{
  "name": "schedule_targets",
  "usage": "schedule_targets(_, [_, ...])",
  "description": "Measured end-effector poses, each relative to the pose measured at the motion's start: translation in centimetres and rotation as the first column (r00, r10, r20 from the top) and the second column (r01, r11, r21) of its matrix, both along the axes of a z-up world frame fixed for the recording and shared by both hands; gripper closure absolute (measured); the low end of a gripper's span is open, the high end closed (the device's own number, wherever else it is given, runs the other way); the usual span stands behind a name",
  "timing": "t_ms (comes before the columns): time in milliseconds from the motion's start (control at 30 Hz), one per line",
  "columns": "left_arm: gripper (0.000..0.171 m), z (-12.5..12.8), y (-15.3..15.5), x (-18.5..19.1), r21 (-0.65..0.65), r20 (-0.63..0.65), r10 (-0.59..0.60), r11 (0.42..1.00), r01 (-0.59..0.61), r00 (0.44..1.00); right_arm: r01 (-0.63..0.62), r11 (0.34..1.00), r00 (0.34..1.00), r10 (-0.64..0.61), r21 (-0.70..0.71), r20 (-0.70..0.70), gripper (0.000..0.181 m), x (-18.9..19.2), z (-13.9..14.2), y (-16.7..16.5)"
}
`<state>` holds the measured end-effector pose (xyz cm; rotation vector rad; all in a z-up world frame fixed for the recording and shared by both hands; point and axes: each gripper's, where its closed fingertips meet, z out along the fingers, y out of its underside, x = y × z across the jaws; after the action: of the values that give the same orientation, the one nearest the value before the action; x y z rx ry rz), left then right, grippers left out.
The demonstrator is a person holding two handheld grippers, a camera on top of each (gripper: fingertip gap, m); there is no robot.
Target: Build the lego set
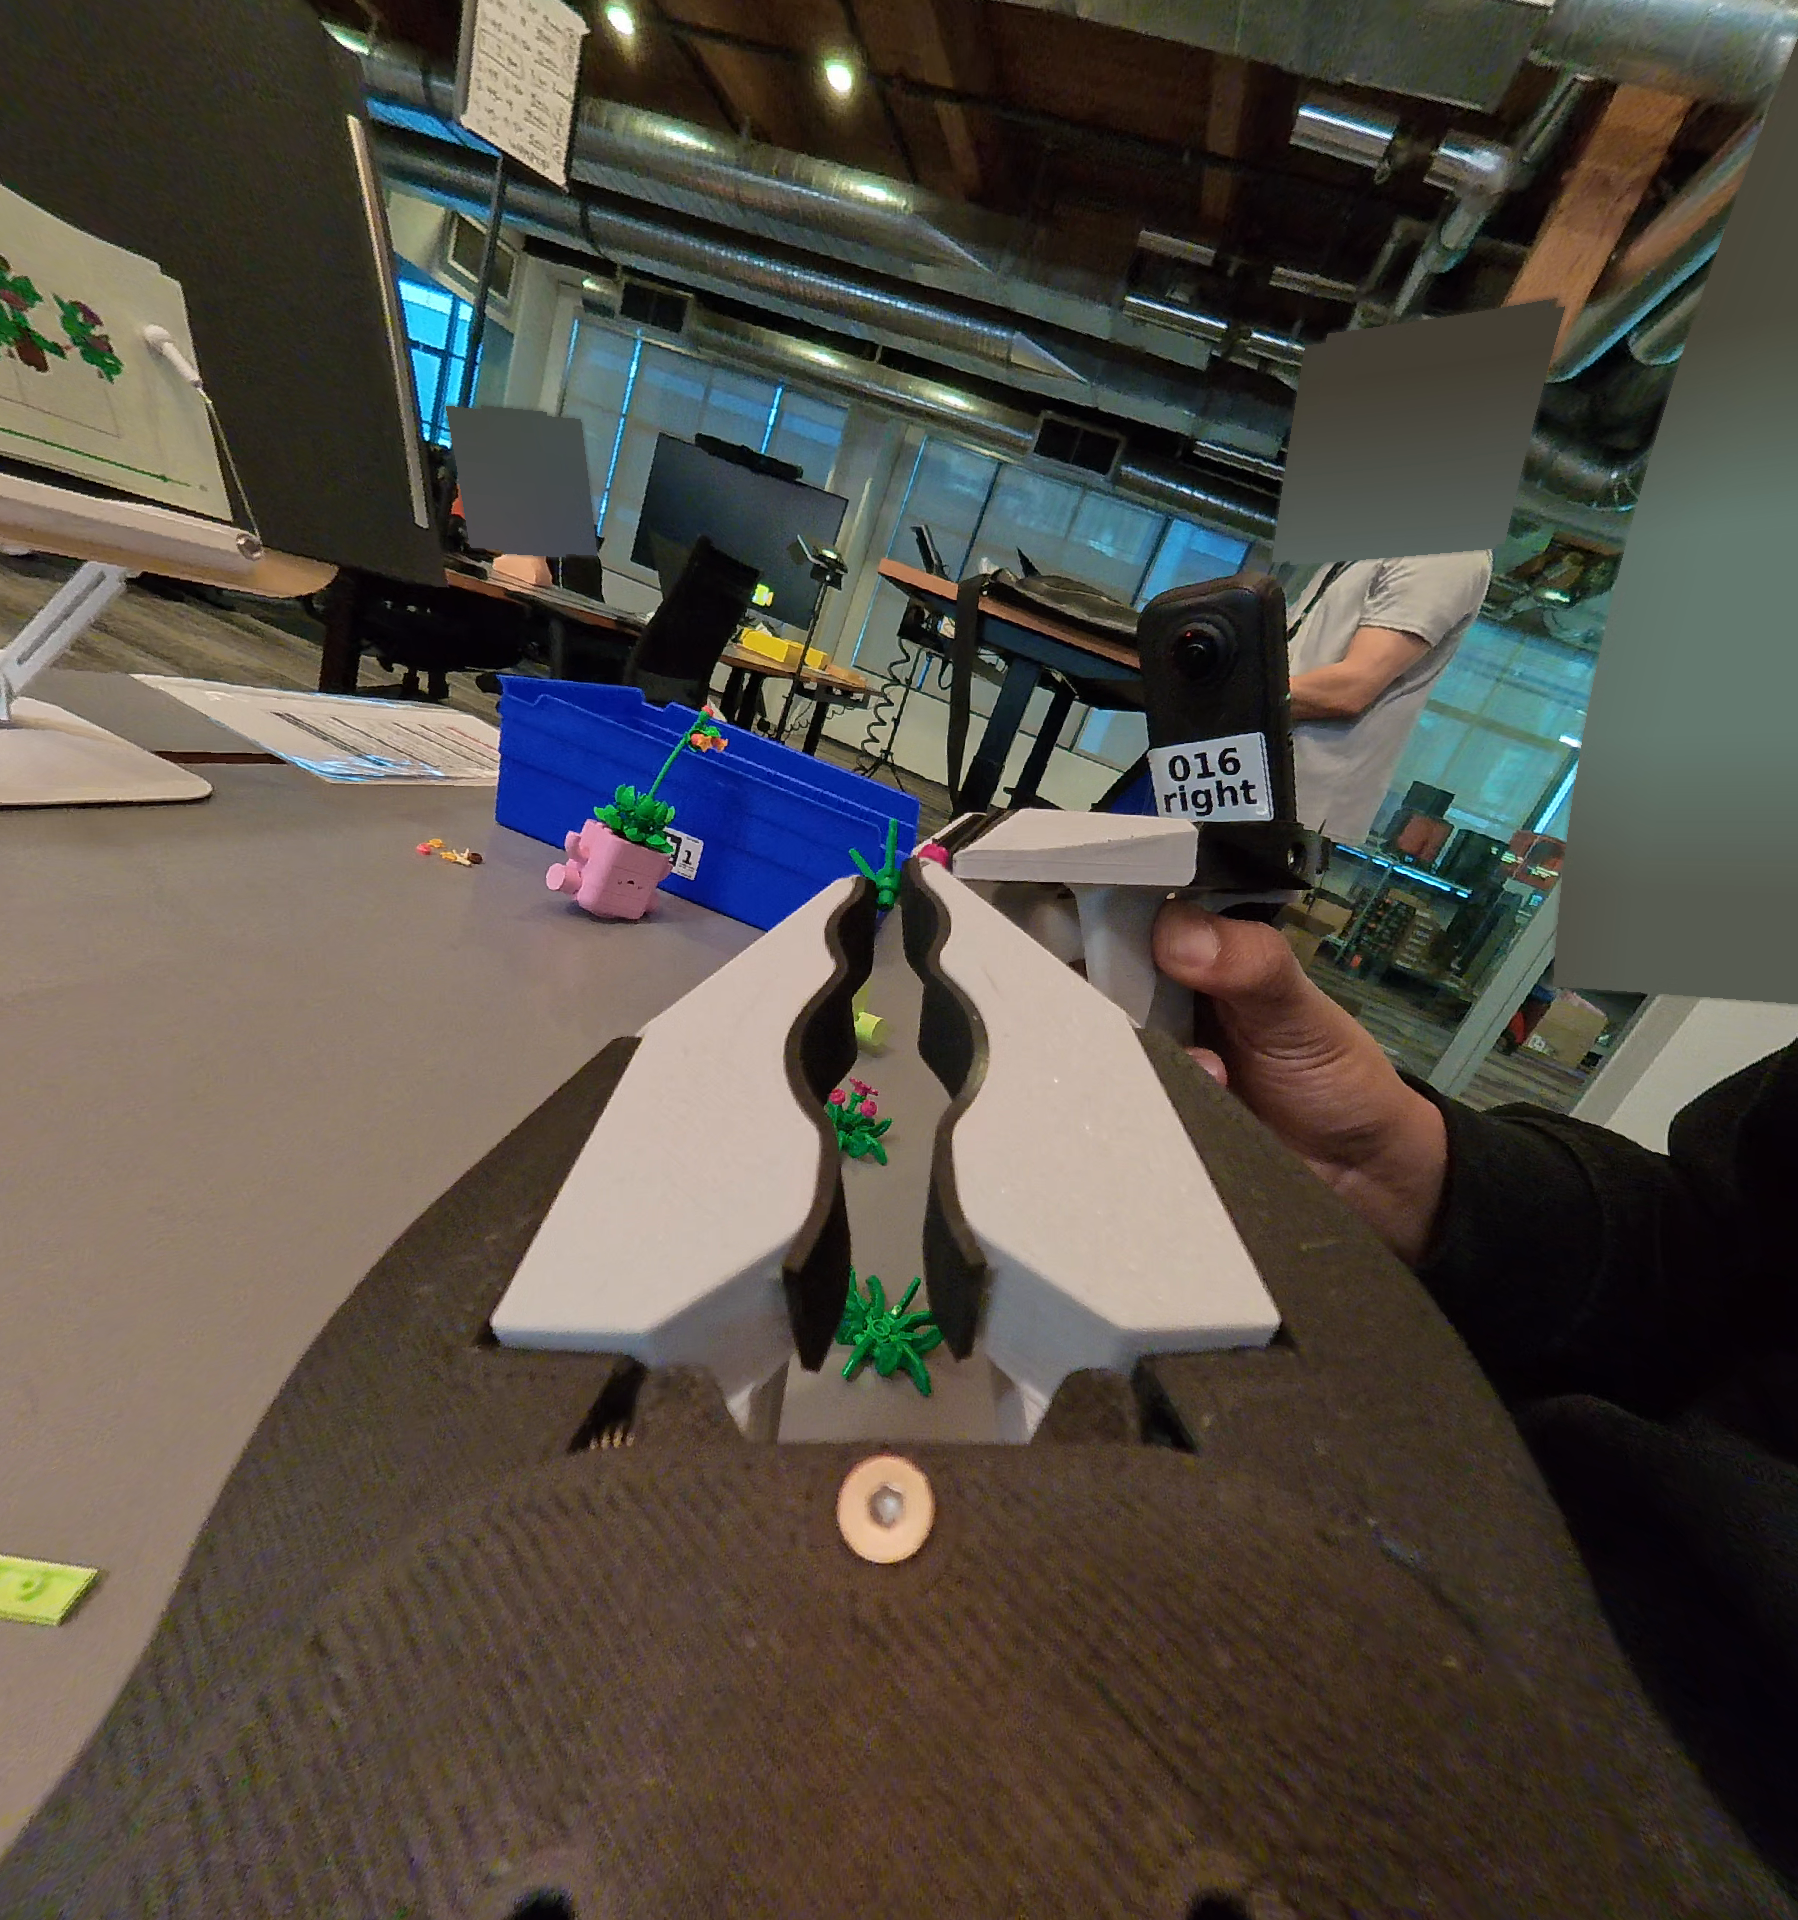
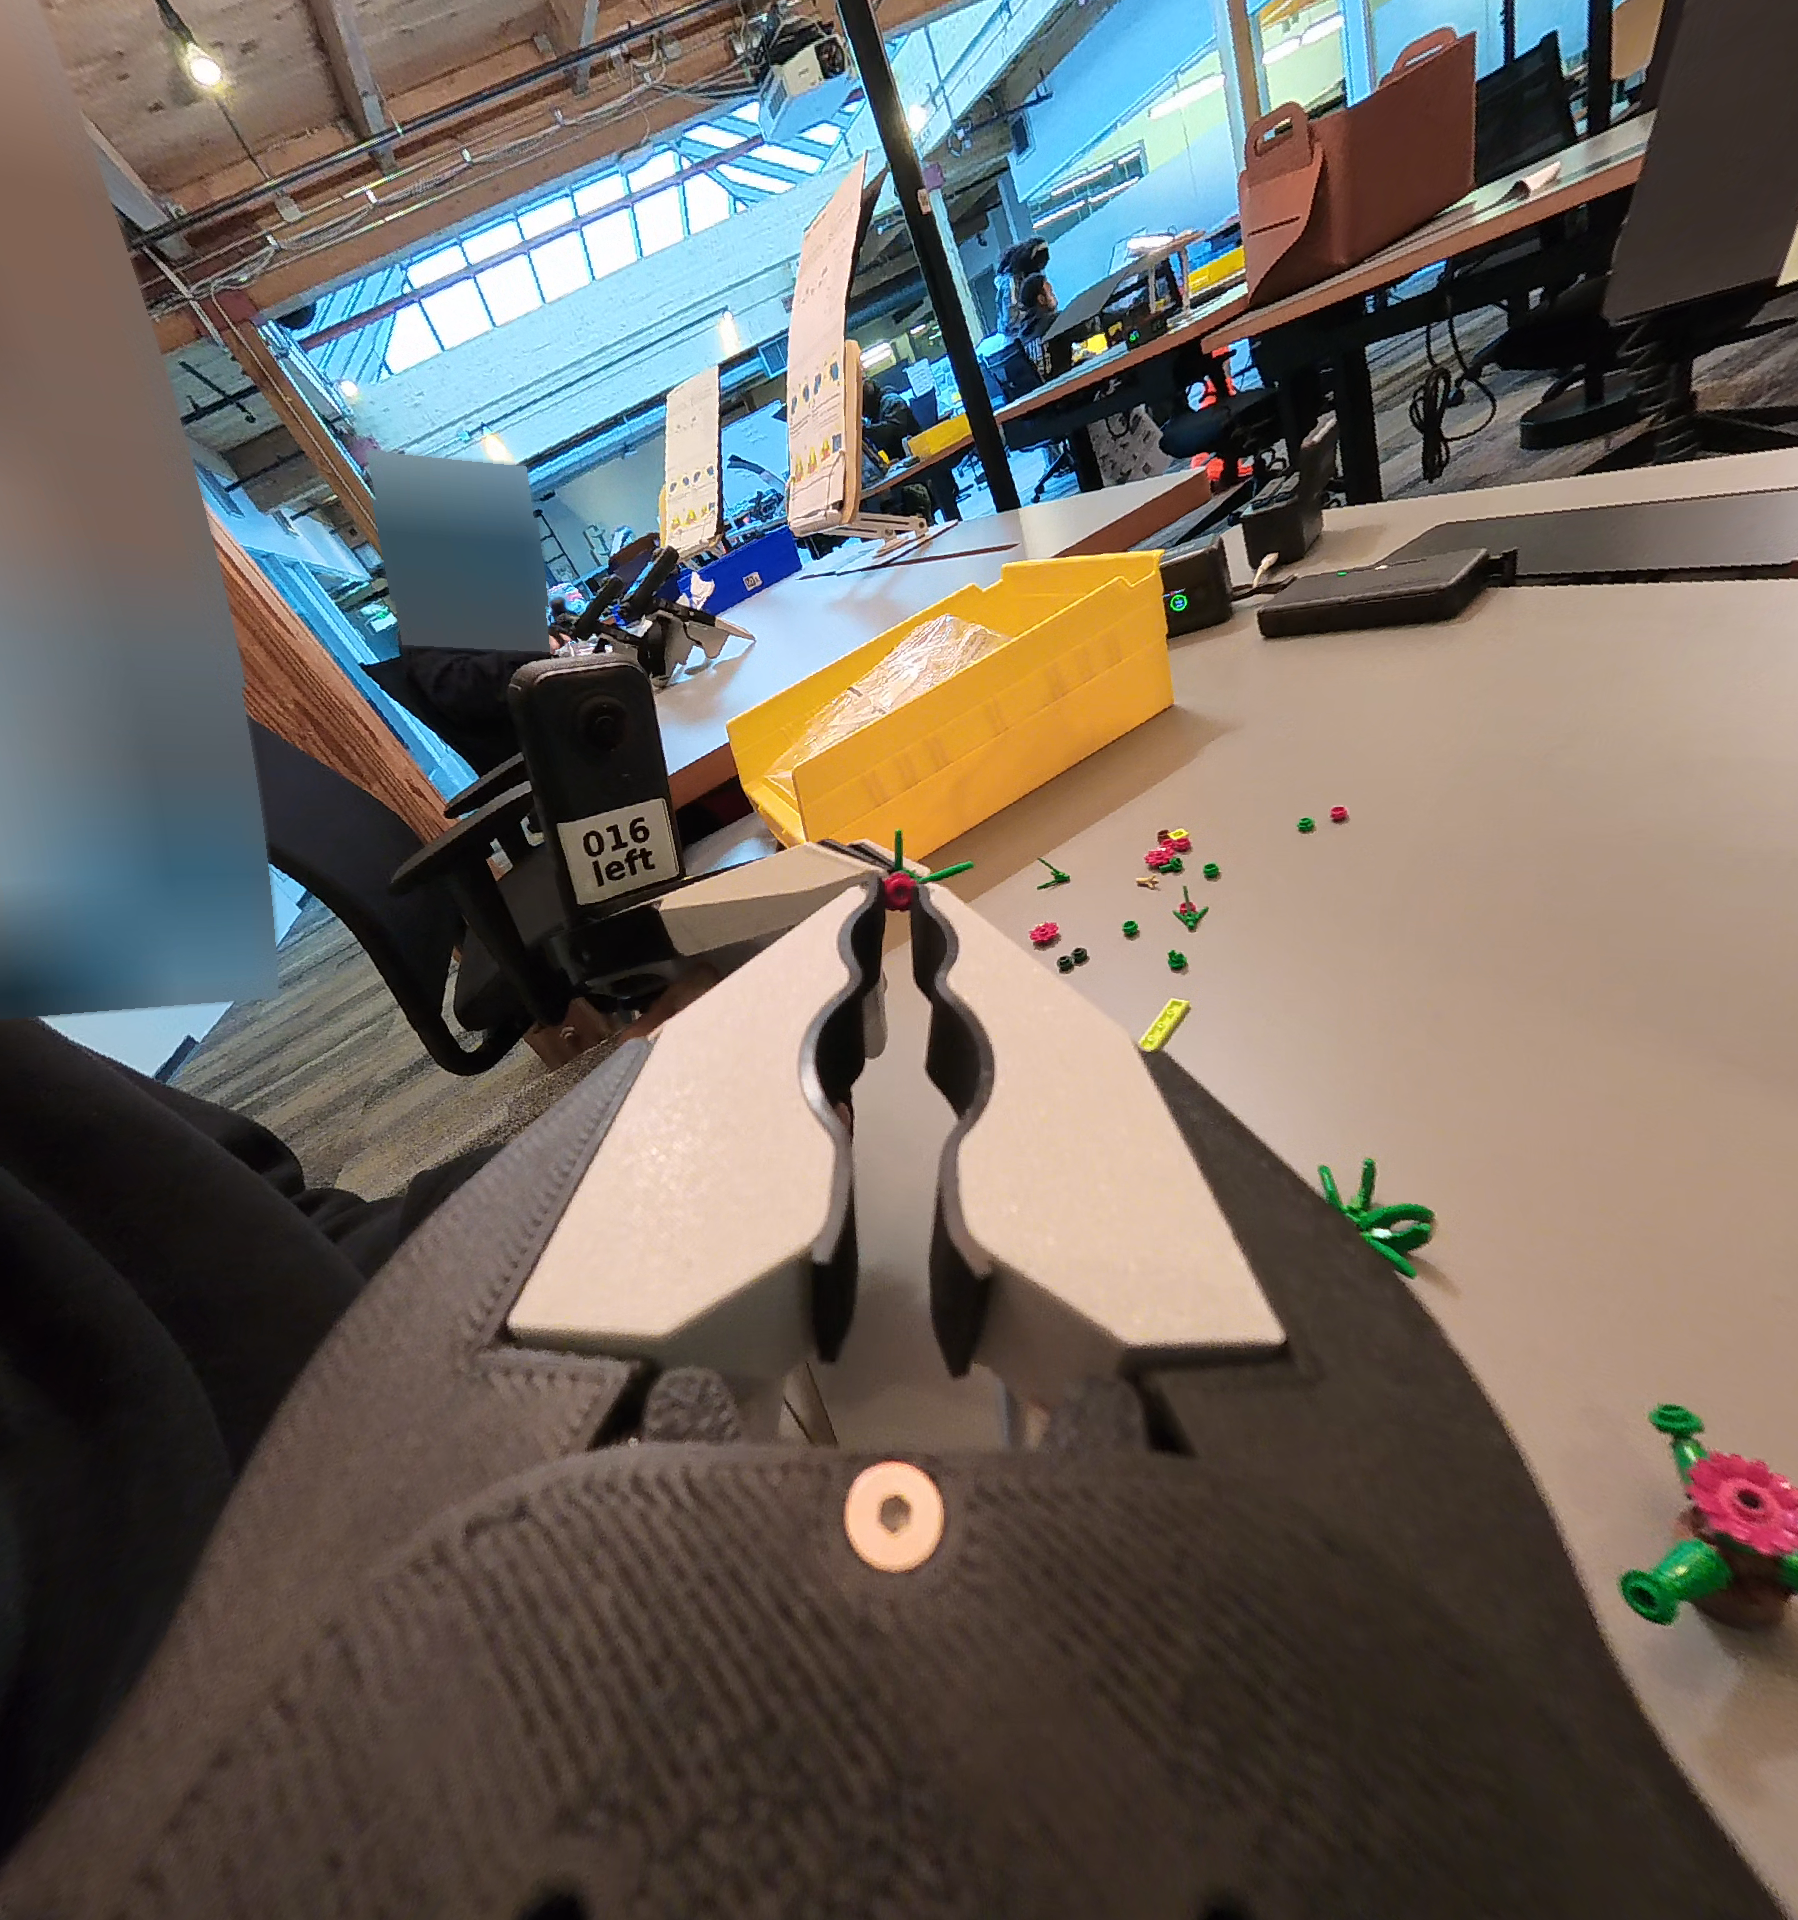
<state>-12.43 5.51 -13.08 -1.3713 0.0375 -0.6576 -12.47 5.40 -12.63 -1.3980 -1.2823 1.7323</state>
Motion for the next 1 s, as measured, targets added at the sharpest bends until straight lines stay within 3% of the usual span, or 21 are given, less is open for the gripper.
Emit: schedule_targets(1000, [0.168,-0.29,-0.03,-0.33,-0.002,0.004,-0.013,1.000,0.013,1.000,-0.011,0.998,1.000,0.010,-0.060,-0.014,0.178,-0.28,-0.26,0.17])
